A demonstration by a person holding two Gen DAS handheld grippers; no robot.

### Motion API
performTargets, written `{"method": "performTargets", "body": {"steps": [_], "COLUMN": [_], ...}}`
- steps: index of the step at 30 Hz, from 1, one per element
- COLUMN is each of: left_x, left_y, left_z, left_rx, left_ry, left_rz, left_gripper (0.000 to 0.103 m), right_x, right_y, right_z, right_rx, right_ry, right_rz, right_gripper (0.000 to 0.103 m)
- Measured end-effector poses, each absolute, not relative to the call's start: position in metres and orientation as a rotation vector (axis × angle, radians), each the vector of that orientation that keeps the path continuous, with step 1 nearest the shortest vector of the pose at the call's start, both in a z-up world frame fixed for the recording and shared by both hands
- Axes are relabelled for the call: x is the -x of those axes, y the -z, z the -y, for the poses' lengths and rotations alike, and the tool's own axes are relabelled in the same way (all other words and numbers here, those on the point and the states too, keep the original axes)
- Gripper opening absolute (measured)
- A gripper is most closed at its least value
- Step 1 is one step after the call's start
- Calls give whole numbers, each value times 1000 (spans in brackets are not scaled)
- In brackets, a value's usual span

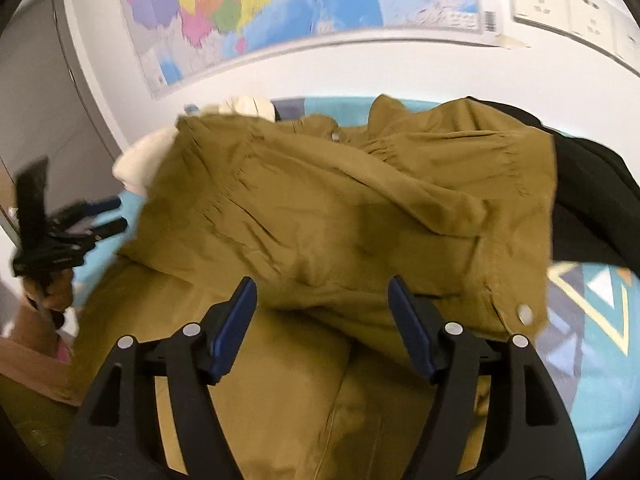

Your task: Fold large clothes

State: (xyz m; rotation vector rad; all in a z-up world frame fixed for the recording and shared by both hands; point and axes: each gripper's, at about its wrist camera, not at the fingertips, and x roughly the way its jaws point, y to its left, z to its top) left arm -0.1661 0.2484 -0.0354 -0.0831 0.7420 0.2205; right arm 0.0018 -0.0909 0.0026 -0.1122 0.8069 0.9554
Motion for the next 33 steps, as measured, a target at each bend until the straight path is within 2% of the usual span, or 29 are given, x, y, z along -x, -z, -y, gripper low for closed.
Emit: {"method": "performTargets", "body": {"steps": [7, 14, 15, 29, 33], "left_x": [210, 239, 243, 282, 285], "left_y": [65, 90, 92, 90, 93], "left_z": [-260, -258, -257, -235, -234], "left_rx": [180, 276, 287, 429, 523], "left_ry": [-161, -66, -50, 143, 212], "left_rz": [-832, -915, -916, -947, -930], "left_gripper": [75, 75, 78, 79, 85], "right_x": [16, 27, 29, 58, 70], "right_y": [-12, 3, 7, 53, 59], "right_z": [149, 210, 218, 253, 243], "right_rx": [19, -109, -128, -268, -297], "right_ry": [-902, -816, -810, -888, -967], "right_rz": [-818, -873, -882, -1021, -1024], "right_gripper": [79, 83, 85, 86, 87]}}
